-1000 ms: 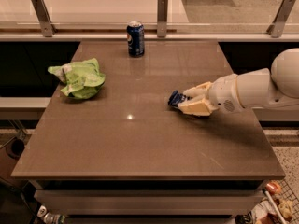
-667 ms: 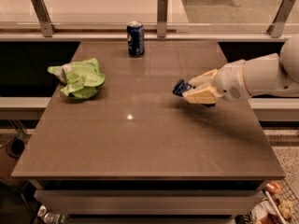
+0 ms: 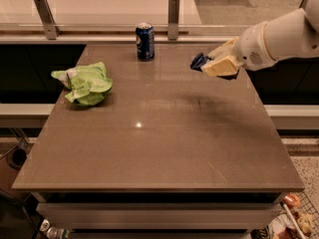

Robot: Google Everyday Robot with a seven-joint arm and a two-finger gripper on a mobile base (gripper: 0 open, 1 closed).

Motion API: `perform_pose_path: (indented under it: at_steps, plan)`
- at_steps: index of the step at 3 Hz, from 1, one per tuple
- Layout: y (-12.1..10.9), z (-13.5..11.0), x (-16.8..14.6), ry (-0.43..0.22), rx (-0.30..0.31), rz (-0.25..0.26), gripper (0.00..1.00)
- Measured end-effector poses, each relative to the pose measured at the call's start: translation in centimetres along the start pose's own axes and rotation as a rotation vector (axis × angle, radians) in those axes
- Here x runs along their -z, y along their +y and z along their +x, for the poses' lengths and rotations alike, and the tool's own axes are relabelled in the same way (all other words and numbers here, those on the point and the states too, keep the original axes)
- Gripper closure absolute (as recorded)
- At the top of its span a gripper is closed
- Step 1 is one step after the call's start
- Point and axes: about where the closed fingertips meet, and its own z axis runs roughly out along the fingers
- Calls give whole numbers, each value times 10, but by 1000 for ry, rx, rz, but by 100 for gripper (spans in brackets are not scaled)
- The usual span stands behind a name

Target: Move rxbar blueberry near pepsi can

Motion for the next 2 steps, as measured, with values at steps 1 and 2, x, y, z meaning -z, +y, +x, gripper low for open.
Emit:
perform_pose_path:
  at_steps: [1,2]
  plan:
    - [-34,-32,1,16,44,67,100]
    - [-57,-58,-14,-7,92,104,100]
